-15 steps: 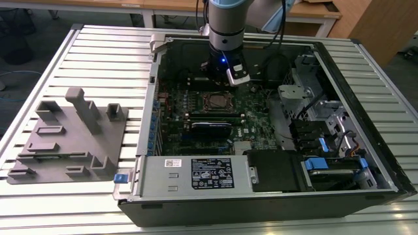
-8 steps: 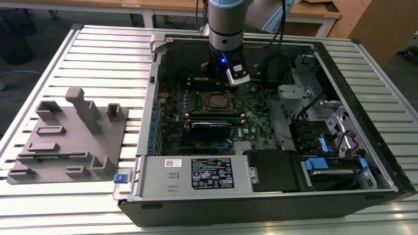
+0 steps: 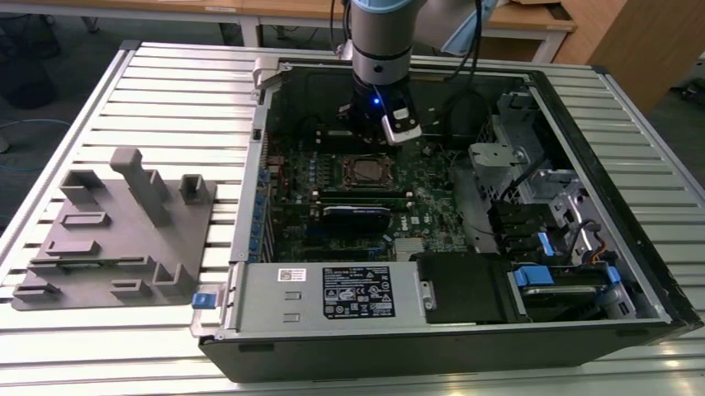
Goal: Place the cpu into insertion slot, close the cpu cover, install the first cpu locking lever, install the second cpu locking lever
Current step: 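Install the first cpu locking lever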
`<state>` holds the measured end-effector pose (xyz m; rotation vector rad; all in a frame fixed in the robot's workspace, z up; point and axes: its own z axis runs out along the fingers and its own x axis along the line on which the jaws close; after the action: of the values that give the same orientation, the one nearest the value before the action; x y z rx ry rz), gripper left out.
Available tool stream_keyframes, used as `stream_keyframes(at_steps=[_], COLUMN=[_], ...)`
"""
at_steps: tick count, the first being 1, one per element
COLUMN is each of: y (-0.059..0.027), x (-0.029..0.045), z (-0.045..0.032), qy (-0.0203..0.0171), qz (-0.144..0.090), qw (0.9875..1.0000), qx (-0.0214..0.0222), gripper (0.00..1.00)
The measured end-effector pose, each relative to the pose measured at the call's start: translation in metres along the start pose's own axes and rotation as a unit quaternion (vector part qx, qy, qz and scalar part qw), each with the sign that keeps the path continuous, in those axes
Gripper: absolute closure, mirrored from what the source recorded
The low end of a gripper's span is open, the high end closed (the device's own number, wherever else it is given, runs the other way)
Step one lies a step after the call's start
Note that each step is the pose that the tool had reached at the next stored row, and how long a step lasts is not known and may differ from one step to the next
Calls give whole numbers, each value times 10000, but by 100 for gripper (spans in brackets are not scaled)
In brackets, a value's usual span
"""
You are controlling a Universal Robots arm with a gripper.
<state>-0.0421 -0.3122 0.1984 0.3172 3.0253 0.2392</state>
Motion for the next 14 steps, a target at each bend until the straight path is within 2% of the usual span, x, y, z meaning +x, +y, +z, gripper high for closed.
stream_keyframes(at_steps=[7, 14], y=[-4, -25], x=[-2, 0], z=[-23, -24], qy=[-8, -61], qz=[-1, -10], qw=[10000, 10000], qx=[7, 0], gripper=[89, 89])
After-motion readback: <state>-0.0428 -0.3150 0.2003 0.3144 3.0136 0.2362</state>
